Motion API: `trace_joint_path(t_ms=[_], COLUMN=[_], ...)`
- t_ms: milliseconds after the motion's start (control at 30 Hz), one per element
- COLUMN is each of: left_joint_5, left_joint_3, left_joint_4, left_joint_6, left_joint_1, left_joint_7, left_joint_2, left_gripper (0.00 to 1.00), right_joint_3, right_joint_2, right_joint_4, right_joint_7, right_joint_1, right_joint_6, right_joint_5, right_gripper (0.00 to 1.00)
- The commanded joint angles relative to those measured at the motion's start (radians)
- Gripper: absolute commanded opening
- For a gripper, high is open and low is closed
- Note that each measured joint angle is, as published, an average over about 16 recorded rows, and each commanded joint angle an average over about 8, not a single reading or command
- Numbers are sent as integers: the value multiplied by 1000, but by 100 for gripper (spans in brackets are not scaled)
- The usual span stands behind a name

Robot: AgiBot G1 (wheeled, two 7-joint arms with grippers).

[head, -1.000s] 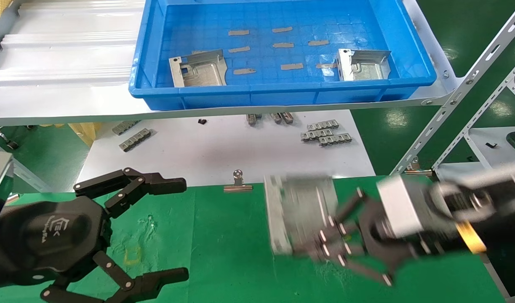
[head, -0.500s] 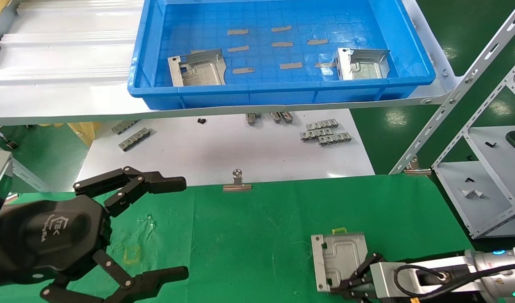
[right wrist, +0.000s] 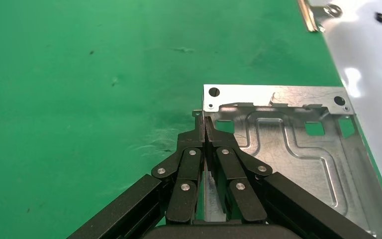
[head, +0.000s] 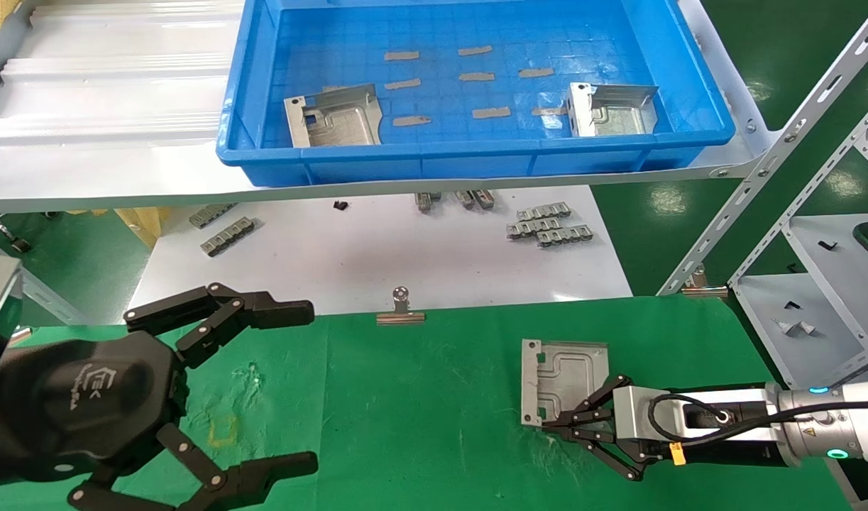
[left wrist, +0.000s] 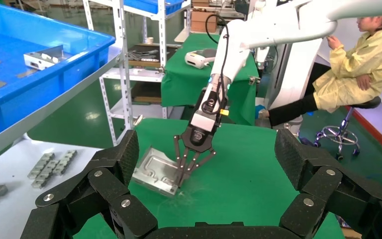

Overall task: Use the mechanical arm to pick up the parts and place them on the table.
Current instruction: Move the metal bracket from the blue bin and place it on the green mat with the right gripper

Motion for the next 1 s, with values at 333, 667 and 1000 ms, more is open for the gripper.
trace_joint_path(t_ms=[333, 667, 1000], left_joint_5=[0, 0, 0], left_joint_3=[0, 0, 1], left_joint_4=[0, 0, 0], left_joint_6=[0, 0, 0], left_joint_1=[0, 0, 0], left_joint_7=[0, 0, 0], left_joint_2=[0, 0, 0], left_gripper=[100, 100, 100], right_joint_3=[-43, -34, -38], right_joint_2=[-97, -164, -195], right_joint_4=[-258, -408, -484], right_joint_7=[-156, -217, -259], right_joint_1=[106, 106, 122], right_joint_6=[-91, -137, -152], right_joint_5=[-99, -82, -88], right_gripper=[0, 28, 100])
